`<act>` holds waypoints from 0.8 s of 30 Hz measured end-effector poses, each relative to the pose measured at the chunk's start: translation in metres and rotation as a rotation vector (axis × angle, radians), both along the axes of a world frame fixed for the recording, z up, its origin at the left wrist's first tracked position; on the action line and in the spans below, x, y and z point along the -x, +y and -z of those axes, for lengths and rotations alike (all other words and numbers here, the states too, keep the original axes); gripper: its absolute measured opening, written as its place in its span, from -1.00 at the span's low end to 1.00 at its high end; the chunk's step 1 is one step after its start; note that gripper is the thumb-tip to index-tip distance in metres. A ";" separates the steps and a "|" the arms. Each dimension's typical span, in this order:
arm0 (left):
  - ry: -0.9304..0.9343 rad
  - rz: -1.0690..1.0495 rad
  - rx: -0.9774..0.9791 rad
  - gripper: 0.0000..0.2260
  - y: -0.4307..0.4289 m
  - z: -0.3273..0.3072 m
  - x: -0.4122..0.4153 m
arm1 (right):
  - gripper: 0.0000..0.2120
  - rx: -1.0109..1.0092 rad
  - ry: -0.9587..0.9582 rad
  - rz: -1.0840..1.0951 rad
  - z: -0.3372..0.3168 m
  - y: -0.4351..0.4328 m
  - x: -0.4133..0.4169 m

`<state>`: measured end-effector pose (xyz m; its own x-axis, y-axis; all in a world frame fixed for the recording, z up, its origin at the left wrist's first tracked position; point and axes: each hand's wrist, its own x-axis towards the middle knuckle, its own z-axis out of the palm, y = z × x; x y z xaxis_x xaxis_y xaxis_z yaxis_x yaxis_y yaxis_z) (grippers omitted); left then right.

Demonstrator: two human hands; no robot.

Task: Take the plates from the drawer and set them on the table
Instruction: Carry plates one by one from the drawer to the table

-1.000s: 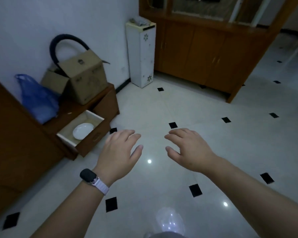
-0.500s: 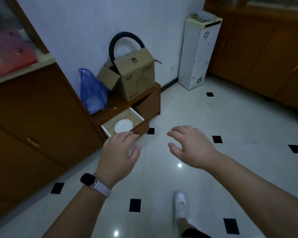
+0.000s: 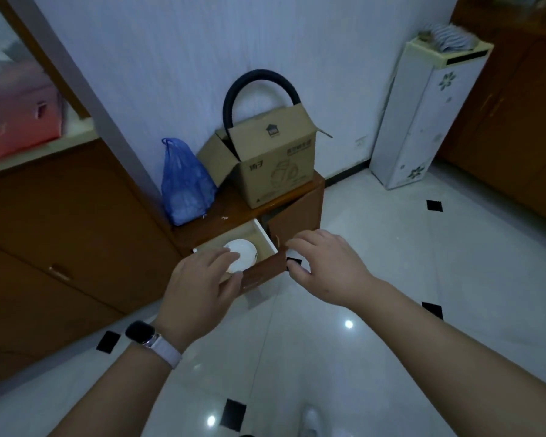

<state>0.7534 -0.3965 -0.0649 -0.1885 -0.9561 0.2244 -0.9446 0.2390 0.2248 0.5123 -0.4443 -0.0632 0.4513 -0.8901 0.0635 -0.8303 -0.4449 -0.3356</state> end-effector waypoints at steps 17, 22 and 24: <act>0.026 -0.182 -0.017 -0.70 -0.111 0.045 -0.112 | -0.57 -0.055 0.102 -0.203 0.030 -0.142 -0.118; 0.086 -0.184 -0.048 -0.72 -0.169 0.061 -0.158 | -0.55 -0.084 0.173 -0.205 0.033 -0.191 -0.163; 0.108 -0.175 -0.045 -0.71 -0.194 0.062 -0.172 | -0.59 -0.081 0.183 -0.201 0.031 -0.214 -0.179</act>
<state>0.9258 -0.5901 -0.1272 0.0040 -0.9817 0.1906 -0.9406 0.0610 0.3339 0.6909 -0.6586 -0.0944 0.6170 -0.7803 -0.1026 -0.7779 -0.5849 -0.2297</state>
